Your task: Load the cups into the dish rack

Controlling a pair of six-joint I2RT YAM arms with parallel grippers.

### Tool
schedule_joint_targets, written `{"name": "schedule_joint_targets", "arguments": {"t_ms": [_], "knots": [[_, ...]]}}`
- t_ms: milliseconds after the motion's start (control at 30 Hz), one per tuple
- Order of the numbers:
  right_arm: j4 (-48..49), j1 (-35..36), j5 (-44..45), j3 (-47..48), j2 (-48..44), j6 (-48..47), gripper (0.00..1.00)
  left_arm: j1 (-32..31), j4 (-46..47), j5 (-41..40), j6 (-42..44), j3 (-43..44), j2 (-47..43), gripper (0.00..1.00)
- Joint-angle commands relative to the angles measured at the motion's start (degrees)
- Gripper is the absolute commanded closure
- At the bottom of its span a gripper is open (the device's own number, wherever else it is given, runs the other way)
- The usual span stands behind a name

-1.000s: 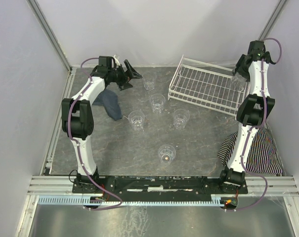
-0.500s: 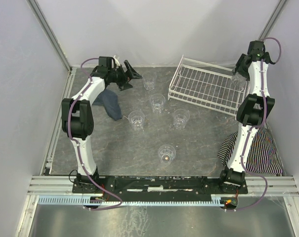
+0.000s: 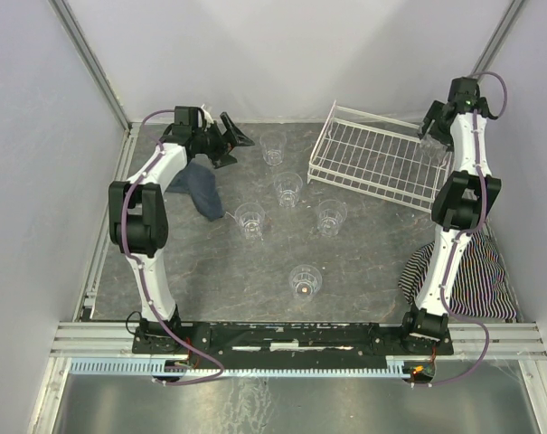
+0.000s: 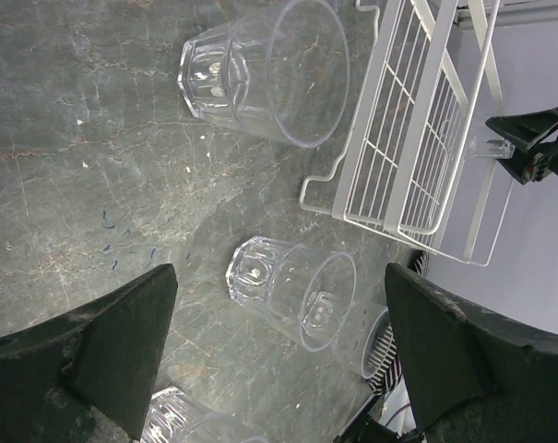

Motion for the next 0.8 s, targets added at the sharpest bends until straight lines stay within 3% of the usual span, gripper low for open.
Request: {"name": "schedule_joint_targets", "arguments": {"t_ms": [0,367,767], "knots": [[0.4,-0.4,1.5,-1.1,-4.8,-0.8,0.10,0.0,1.1,-0.6,1.3,2.9,0.0,0.01],[2.5,-0.4,4.2,-6.7,-12.3,-1.3,0.09,-0.4,-6.3,-6.4,4.5,15.6,9.7,0.01],[4.4,-0.6,7.1,-13.8,-19.8,-0.9,0.09,-7.3,-16.6,-24.7,11.2,34.3,19.2,0.01]]}}
